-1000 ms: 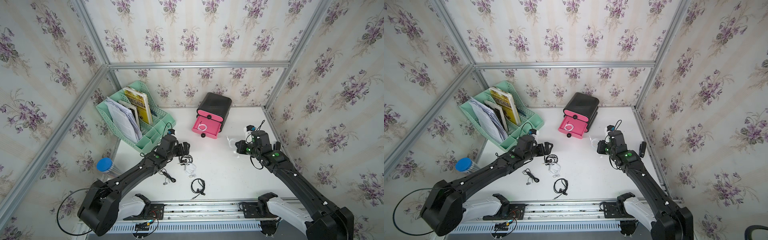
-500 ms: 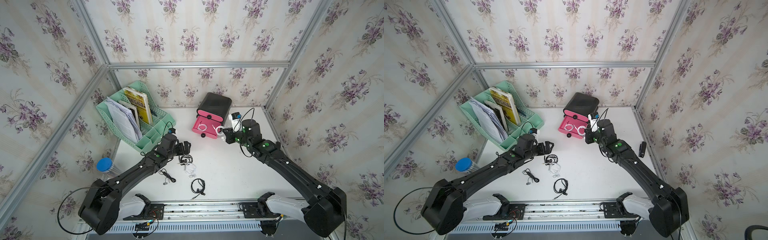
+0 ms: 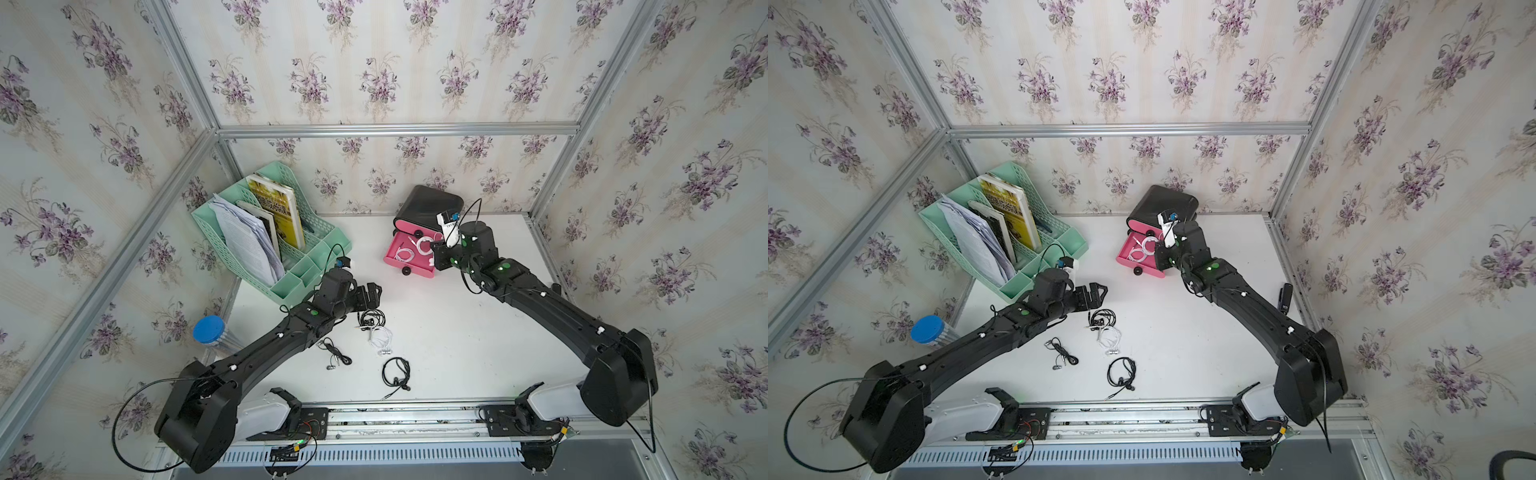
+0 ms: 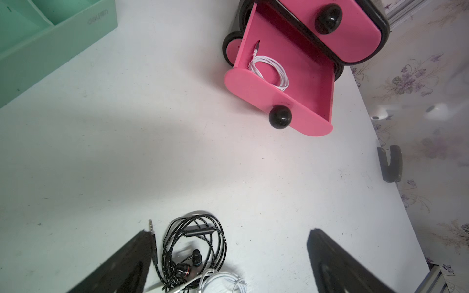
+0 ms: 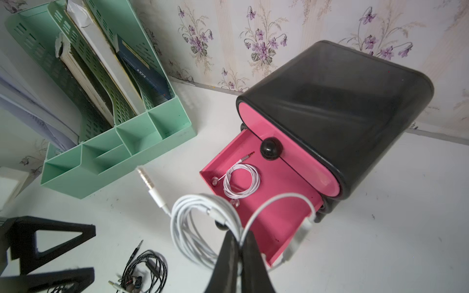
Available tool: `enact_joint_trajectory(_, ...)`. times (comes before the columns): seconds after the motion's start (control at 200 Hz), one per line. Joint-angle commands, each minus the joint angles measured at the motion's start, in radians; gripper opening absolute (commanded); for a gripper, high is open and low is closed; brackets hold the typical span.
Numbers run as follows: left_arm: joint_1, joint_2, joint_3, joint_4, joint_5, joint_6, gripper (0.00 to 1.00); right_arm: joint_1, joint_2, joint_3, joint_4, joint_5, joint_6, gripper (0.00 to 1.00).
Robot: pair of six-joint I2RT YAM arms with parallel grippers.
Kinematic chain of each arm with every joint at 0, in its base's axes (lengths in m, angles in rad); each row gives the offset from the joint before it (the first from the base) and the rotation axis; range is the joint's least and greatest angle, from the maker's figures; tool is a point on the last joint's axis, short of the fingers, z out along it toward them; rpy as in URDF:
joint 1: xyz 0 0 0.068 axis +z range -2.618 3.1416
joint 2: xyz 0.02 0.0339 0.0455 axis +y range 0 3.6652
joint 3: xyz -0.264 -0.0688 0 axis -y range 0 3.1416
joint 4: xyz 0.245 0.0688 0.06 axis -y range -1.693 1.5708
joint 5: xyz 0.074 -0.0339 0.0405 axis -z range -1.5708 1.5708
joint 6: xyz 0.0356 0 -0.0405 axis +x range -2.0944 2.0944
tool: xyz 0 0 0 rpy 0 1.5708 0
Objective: Place the wired earphones into the drawer by color
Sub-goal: Place the wired earphones in the drawer.
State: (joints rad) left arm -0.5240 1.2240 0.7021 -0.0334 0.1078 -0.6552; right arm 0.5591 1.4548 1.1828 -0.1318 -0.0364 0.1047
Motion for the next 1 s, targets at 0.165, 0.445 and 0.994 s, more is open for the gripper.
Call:
enact_joint_trajectory(0.165, 0.001, -0.017, -0.010, -0.004, -0.013, -0.001, 0.99, 0.017, 0.113, 0.097, 0.008, 0.020, 0.027, 0.00)
enact_joint_trajectory(0.445, 0.001, -0.023, -0.014, -0.010, -0.019, 0.004, 0.99, 0.018, 0.190, 0.139, 0.001, 0.048, 0.051, 0.00)
enact_joint_trajectory(0.994, 0.002, -0.025, -0.019, -0.008, -0.019, 0.003, 0.99, 0.015, 0.299, 0.184, -0.013, 0.136, 0.087, 0.00)
